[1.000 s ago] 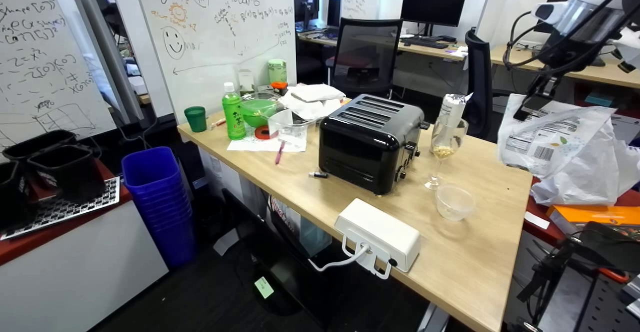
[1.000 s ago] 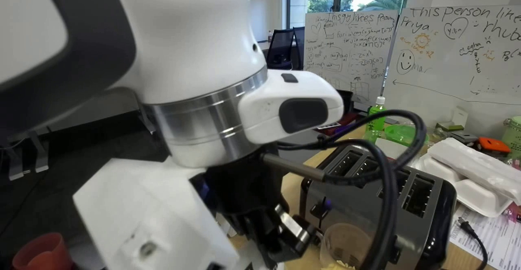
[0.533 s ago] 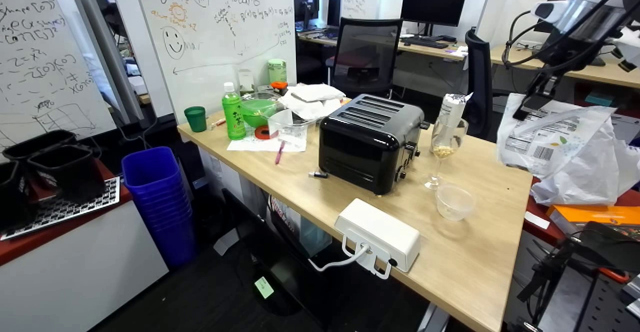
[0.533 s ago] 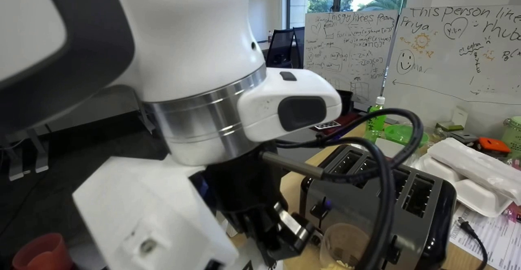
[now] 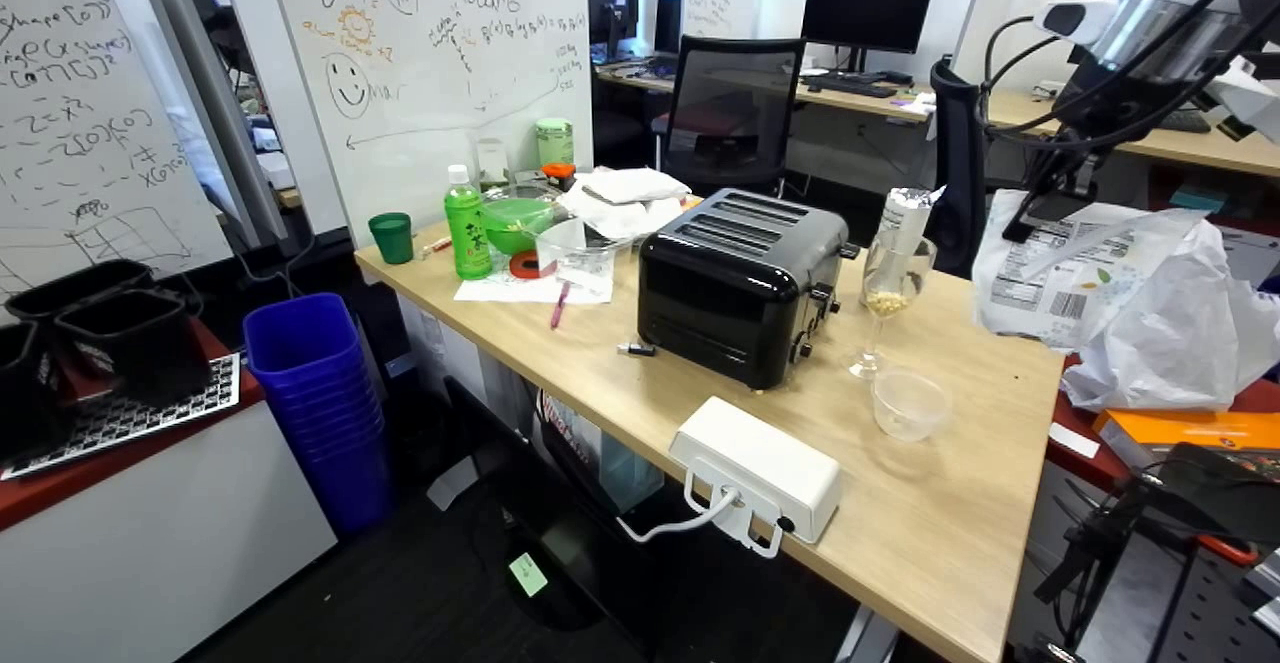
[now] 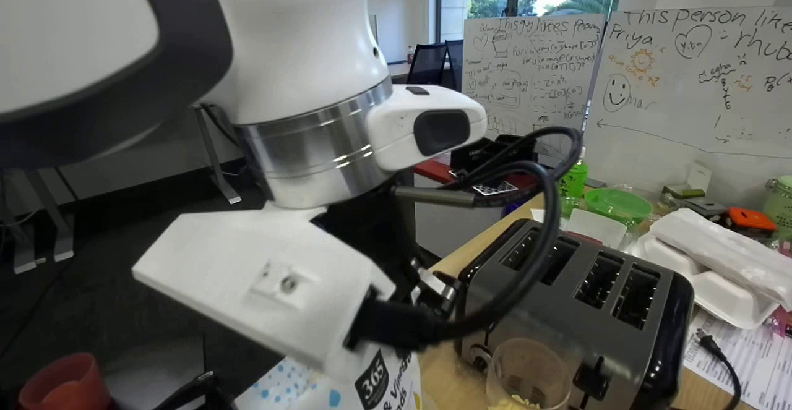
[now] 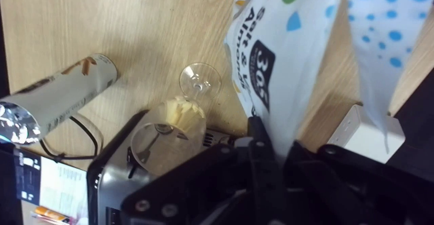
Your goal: Pick up the sachet from the table and move it to the left.
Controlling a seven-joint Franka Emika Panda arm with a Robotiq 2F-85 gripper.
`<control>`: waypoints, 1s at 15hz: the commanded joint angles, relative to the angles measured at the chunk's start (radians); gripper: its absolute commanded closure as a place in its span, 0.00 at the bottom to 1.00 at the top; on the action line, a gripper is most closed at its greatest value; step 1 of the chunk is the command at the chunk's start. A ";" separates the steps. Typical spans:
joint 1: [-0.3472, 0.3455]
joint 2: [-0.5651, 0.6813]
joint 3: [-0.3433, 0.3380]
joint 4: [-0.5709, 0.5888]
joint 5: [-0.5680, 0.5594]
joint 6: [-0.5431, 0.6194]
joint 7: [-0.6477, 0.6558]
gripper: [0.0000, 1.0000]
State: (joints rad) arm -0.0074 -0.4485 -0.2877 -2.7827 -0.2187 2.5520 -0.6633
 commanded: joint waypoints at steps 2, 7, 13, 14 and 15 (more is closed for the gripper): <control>0.082 0.001 -0.012 0.000 0.076 -0.021 -0.191 1.00; 0.184 0.000 -0.028 -0.005 0.236 -0.078 -0.442 1.00; 0.129 0.009 0.031 -0.004 0.218 -0.054 -0.368 0.99; 0.129 0.009 0.031 -0.004 0.218 -0.054 -0.368 0.99; 0.129 0.009 0.031 -0.004 0.218 -0.054 -0.368 1.00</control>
State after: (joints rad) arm 0.1470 -0.4406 -0.2851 -2.7873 -0.0202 2.5015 -1.0181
